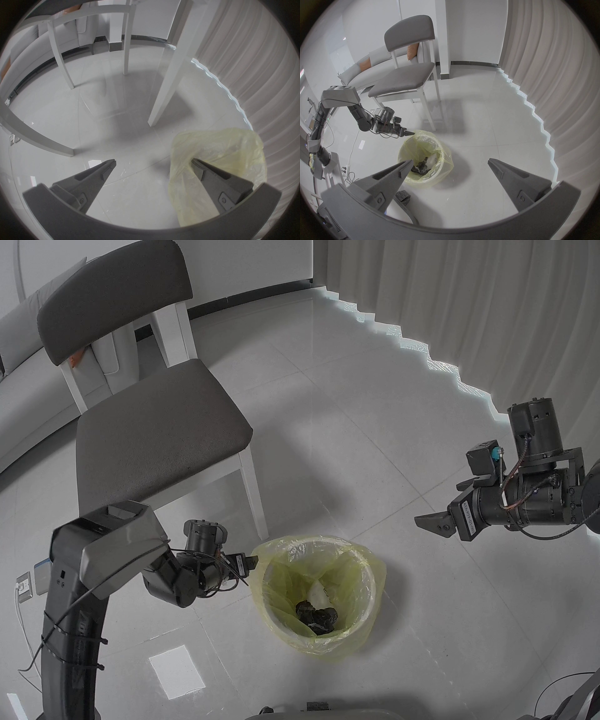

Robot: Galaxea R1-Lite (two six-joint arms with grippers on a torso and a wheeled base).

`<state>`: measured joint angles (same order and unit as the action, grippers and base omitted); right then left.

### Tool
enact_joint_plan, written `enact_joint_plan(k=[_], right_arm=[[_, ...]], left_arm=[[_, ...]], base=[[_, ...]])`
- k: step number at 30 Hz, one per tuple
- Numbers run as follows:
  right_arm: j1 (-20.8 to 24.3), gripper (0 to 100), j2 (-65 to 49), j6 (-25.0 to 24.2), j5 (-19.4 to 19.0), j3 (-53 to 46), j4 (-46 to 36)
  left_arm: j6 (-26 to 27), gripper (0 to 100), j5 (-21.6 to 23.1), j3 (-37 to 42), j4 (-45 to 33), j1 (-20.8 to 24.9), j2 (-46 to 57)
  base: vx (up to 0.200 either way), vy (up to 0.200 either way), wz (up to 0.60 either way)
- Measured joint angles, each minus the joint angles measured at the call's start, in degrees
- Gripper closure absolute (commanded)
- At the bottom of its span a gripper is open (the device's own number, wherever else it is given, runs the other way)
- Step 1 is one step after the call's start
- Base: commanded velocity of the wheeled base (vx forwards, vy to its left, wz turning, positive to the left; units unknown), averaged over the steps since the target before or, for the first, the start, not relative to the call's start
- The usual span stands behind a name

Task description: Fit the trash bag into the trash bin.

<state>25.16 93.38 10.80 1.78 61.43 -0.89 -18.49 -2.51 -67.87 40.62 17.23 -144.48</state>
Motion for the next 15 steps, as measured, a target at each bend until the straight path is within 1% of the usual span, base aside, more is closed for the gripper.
enact_joint_plan(k=[7,12,15], right_arm=[[-2.82,0,-2.21,-1.77,-0.04,-2.0,1.35],[-4.85,0,-4.51,-3.61,0.05,-4.66,5.18],[-6.03,0,-6.5,-4.4,0.89,-7.29,8.61]], left_arm=[[-0.37,0,0.44,9.55,2.57,-1.83,10.01],[-0.41,0,0.62,16.87,4.18,-2.73,19.04],[-0.44,0,0.71,21.09,4.73,-3.06,25.14]], base=[[0.0,0.0,0.0],[0.0,0.0,0.0],[0.0,0.0,0.0]])
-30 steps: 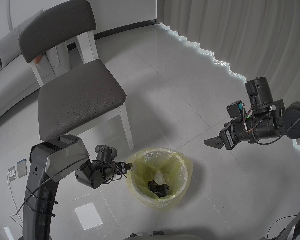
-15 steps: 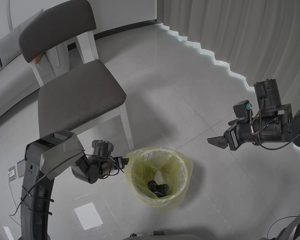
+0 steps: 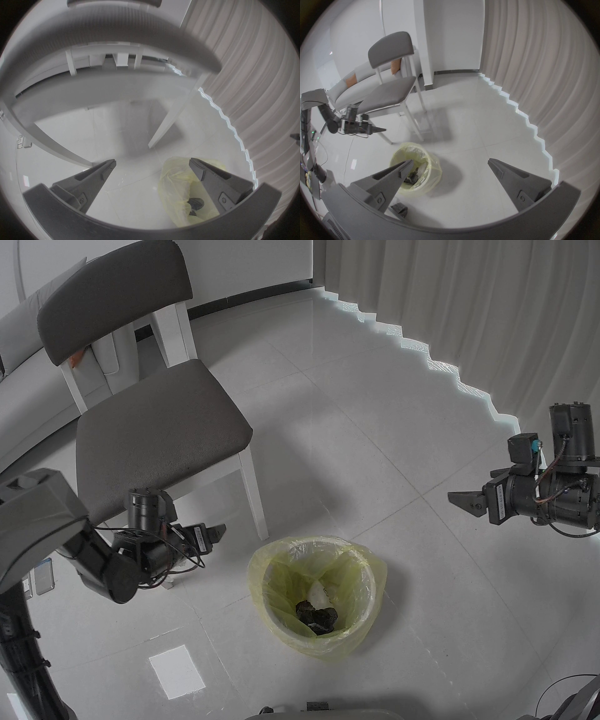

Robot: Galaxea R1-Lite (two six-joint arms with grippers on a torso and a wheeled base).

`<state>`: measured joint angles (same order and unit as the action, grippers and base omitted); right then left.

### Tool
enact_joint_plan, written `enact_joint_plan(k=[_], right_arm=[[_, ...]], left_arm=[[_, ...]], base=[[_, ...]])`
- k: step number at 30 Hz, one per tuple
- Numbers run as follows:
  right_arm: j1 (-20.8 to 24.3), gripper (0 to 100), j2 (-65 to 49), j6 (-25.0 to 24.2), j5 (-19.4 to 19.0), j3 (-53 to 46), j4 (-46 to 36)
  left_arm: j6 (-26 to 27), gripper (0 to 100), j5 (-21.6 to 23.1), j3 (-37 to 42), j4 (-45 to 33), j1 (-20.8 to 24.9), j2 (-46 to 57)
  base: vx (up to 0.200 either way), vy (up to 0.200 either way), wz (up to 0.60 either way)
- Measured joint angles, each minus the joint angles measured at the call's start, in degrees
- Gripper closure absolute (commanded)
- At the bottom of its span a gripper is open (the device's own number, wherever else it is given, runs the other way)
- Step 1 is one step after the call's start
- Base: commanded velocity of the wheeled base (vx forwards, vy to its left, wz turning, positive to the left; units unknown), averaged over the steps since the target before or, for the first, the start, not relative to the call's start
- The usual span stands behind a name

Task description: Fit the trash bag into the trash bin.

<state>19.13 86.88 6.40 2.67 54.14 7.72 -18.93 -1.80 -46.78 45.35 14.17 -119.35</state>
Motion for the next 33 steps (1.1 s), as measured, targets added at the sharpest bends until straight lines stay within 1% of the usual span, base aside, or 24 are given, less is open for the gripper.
enact_joint_plan(k=[4,5,10,13,17,21,26,33], right_arm=[[-1.05,0,-2.68,-1.21,2.68,-5.05,6.95],[-1.27,0,-3.62,-1.62,3.71,-7.34,10.2],[-1.93,0,-8.77,-2.74,6.94,-18.7,21.19],[-2.46,0,-13.62,-3.01,7.84,-24.02,23.78],[-3.8,0,-22.58,-3.21,8.59,-29.56,23.84],[-5.33,0,-32.56,-3.4,8.85,-33.63,20.14],[-7.47,0,-46.15,-3.62,8.92,-36.54,9.74],[-10.01,0,-65.99,-4.63,9.05,-37.25,-11.9]], left_arm=[[0.05,0,0.06,5.35,0.55,-0.13,8.11],[0.07,0,0.11,7.03,0.71,-0.13,10.75],[0.24,0,-0.07,13.37,0.9,-0.17,22.02],[0.35,0,-0.22,16.49,0.61,-0.26,28.39],[0.84,0,-0.38,20.59,-0.95,-0.34,38.12],[1.58,0,-0.43,23.66,-5.47,-0.34,47.85],[2.22,0,-0.4,26.05,-14.51,-0.24,60.37],[2.62,0,-0.02,28.09,-30.85,-0.72,79.36]], base=[[0.0,0.0,0.0],[0.0,0.0,0.0],[0.0,0.0,0.0],[0.0,0.0,0.0],[0.0,0.0,0.0],[0.0,0.0,0.0],[0.0,0.0,0.0],[0.0,0.0,0.0]])
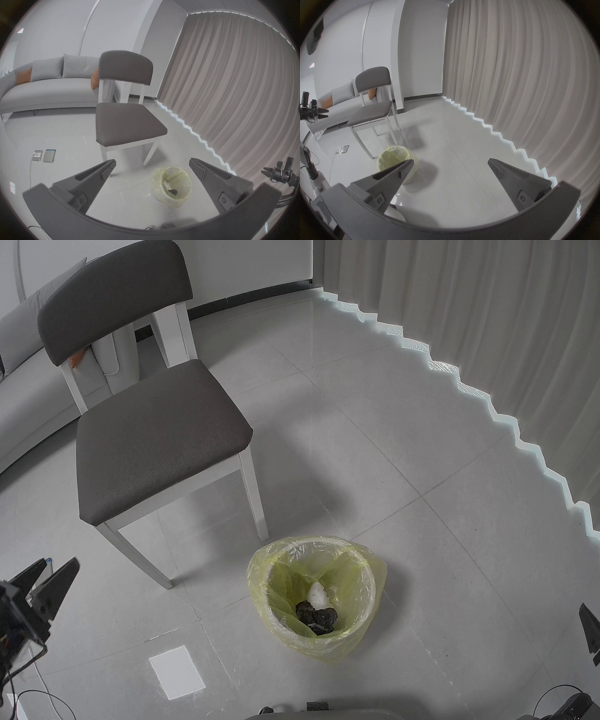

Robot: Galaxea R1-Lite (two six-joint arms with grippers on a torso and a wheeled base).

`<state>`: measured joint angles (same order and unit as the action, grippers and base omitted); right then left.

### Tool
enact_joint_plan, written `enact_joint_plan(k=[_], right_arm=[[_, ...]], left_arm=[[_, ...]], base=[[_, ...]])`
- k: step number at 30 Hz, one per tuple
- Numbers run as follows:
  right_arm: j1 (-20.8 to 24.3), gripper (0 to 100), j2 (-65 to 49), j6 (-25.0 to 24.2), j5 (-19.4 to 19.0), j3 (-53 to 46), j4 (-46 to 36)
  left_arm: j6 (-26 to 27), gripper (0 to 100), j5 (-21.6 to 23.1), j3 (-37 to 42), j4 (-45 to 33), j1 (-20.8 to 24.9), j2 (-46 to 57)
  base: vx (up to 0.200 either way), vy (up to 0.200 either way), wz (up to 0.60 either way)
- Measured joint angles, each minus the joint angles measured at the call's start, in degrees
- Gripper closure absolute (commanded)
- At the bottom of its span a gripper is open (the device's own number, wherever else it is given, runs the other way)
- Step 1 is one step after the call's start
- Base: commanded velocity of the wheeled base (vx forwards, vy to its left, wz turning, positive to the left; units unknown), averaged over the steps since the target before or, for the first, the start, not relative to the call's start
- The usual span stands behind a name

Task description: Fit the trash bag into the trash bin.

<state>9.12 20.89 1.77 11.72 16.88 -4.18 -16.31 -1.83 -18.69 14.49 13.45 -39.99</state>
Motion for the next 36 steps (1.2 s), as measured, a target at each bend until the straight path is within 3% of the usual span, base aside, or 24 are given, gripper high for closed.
enact_joint_plan(k=[6,17,24,28,36], right_arm=[[-2.01,0,-9.98,-3.73,0.54,1.27,-6.7],[-8.08,0,-18.18,-6.77,0.16,1.72,-14.09],[-8.94,0,-19.8,-8.06,-0.2,-0.95,-14.75],[-9.05,0,-20.1,-8.01,-0.91,-3.88,-11.87],[-9.12,0,-20.21,-5.92,-3.75,-11.82,5.02]], left_arm=[[0.13,0,1.96,0.67,-8.29,-3.85,12.76],[-0.16,0,11.95,1.16,-20.29,-11.43,29.4],[-0.18,0,12.61,7.91,-22.98,-12.93,36.57],[-1.54,0,11.98,12.32,-19.49,-13.24,38.12],[5.05,0,7.05,15.47,-17.03,-13.42,39.14]], base=[[0.0,0.0,0.0],[0.0,0.0,0.0],[0.0,0.0,0.0],[0.0,0.0,0.0],[0.0,0.0,0.0]])
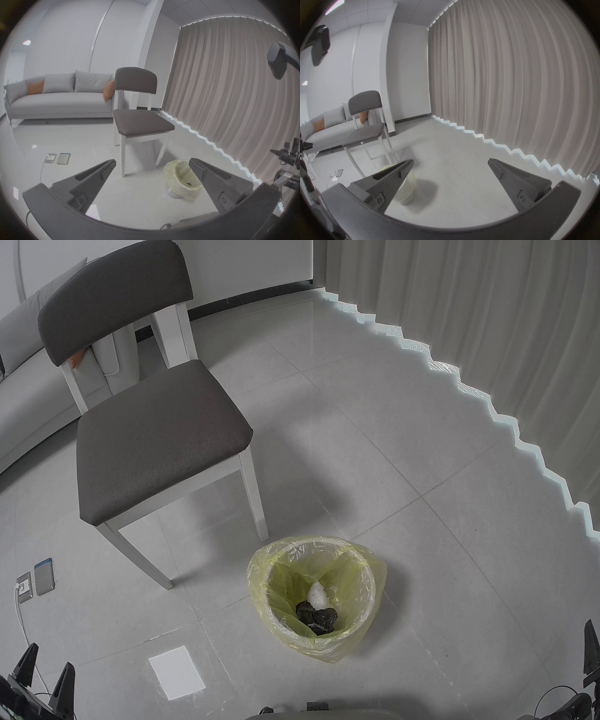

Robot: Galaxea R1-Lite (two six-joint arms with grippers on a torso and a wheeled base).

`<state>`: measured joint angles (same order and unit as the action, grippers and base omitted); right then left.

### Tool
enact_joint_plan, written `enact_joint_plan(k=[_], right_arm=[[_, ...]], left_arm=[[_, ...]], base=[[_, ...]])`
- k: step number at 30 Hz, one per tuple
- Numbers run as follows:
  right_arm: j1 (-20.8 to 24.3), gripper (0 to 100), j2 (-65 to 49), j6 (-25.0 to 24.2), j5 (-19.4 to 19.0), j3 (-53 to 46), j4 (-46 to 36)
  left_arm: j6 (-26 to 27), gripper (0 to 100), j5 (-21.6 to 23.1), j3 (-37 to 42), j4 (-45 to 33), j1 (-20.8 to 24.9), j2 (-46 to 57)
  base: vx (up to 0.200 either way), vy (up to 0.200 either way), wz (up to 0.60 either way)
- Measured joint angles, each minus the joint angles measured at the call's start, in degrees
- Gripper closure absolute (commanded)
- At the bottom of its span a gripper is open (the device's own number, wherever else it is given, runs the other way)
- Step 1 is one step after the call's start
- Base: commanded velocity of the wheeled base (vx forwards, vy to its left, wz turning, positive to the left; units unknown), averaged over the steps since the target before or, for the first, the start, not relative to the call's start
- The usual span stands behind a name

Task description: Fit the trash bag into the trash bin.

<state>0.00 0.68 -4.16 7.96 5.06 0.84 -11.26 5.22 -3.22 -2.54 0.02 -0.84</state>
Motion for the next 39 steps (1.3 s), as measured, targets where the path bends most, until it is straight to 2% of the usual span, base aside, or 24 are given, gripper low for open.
enact_joint_plan(k=[3,7,17,26,39], right_arm=[[0.0,0,0.0,1.15,-1.21,-2.41,3.1],[0.0,0,0.0,2.13,-2.44,-3.68,2.16],[0.0,0,0.02,1.37,-2.24,-4.05,1.87],[0.0,0,0.02,0.85,-2.39,-4.05,1.76],[0.0,0,0.06,3.12,-4.22,-4.07,-1.0]], left_arm=[[1.39,0,-2.44,0.57,0.66,-0.02,0.13],[2.84,0,-6.99,1.07,1.17,-0.02,0.21],[3.44,0,-13.67,1.84,2.96,-0.02,0.22],[3.91,0,-14.19,2.21,4.19,-0.02,0.21],[4.53,0,-13.89,2.21,4.17,-0.02,0.18]], base=[[0.0,0.0,0.0],[0.0,0.0,0.0],[0.0,0.0,0.0],[0.0,0.0,0.0],[0.0,0.0,0.0]])
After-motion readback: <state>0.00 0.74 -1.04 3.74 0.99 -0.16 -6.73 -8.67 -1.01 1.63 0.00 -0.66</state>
